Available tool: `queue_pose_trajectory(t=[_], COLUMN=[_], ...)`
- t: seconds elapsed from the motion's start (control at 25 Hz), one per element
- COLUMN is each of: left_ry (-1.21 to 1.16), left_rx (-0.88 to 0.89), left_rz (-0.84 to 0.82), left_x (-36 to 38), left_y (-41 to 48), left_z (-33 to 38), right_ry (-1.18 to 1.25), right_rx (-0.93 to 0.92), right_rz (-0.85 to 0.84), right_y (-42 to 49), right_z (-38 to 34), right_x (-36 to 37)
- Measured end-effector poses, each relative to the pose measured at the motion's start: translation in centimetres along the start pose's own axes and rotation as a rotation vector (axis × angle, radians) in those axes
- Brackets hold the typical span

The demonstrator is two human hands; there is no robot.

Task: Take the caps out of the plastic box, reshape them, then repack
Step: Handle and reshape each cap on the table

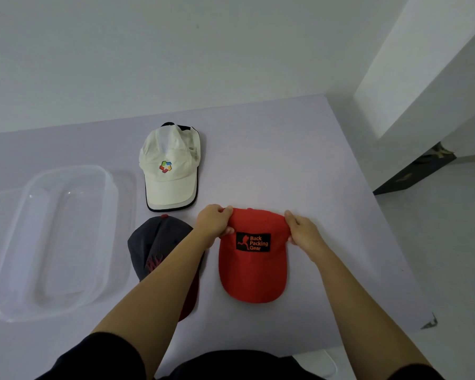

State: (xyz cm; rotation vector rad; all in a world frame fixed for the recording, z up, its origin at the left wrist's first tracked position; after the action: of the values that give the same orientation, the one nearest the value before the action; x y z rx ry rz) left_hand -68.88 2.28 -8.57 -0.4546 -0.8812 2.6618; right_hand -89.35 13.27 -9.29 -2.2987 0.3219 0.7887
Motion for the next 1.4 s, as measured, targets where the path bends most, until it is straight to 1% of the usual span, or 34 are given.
queue_pose_trajectory(t=[0.08, 0.24, 0.36, 0.44, 0.52, 0.6, 0.68, 0.72, 0.76, 0.84, 0.92, 0.96, 1.0, 1.08, 1.12, 1.16, 1.24, 1.28, 1.4], left_ry=[0.021, -0.061, -0.018, 0.016, -0.067, -0.075, 0.063, 0.173, 0.305, 0.579, 0.698, 0.667, 0.541, 0.173, 0.068, 0.016, -0.008, 0.024, 0.288], left_rx=[0.029, -0.038, -0.020, -0.027, -0.071, -0.092, -0.068, -0.048, -0.013, 0.047, 0.111, 0.141, 0.164, 0.201, 0.230, 0.258, 0.309, 0.316, 0.369], left_rz=[0.019, 0.011, 0.029, 0.036, 0.025, 0.022, 0.031, 0.027, 0.013, -0.047, -0.053, -0.029, 0.020, 0.133, 0.173, 0.185, 0.172, 0.158, 0.144], left_x=[-0.5, -0.9, -1.5, -1.8, -1.8, -1.7, -1.9, -2.0, -2.0, -1.7, -1.8, -2.4, -3.4, -6.7, -8.3, -9.6, -11.4, -12.0, -13.7], left_y=[0.3, 0.8, 1.0, 0.9, 1.1, 0.8, 0.9, 0.8, 0.8, 0.6, 0.3, 0.1, -0.1, -0.9, -1.3, -1.5, -1.6, -1.5, -0.8], left_z=[0.3, -0.4, -0.8, -0.7, -1.3, -1.7, -1.9, -1.6, -1.0, 0.2, 1.7, 2.6, 3.8, 6.4, 7.9, 9.2, 11.3, 11.9, 12.7], right_ry=[-0.110, 0.004, -0.036, -0.004, 0.061, 0.071, 0.030, 0.019, 0.027, 0.039, -0.003, -0.032, -0.065, -0.127, -0.134, -0.125, -0.119, -0.133, -0.197], right_rx=[-0.034, 0.025, 0.031, 0.034, 0.036, 0.017, -0.001, 0.003, 0.011, 0.015, -0.003, -0.015, -0.023, -0.048, -0.077, -0.119, -0.238, -0.312, -0.490], right_rz=[0.090, 0.016, 0.065, 0.050, -0.002, -0.005, 0.057, 0.075, 0.073, 0.016, -0.008, 0.034, 0.114, 0.275, 0.320, 0.339, 0.327, 0.304, 0.215], right_y=[0.2, 0.8, 1.1, 1.1, 0.9, 0.9, 1.1, 1.1, 1.0, 1.0, 0.8, 0.8, 0.7, 0.3, 0.0, -0.1, -0.3, -0.2, 0.3], right_z=[-0.4, 0.7, 1.5, 1.6, 1.6, 1.5, 1.7, 1.8, 1.9, 2.0, 1.6, 1.3, 0.9, -0.7, -1.9, -3.5, -7.6, -10.0, -16.8], right_x=[-1.0, -0.1, -0.8, -0.8, -0.5, -0.5, -1.1, -1.5, -1.7, -1.7, -2.1, -2.9, -4.2, -7.0, -7.9, -8.4, -8.2, -7.5, -3.8])
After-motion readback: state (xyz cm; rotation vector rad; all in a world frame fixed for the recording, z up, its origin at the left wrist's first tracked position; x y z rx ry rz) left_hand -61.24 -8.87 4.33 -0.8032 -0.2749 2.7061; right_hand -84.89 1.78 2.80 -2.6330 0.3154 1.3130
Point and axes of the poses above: each hand's wrist, its own y-axis towards the middle knuckle, its own x-axis out of the palm, z = x × y, the point moved 9 cm from there along y, towards the middle knuckle, and after that the axes turned 14 degrees about -y, right-handed, at the moved point
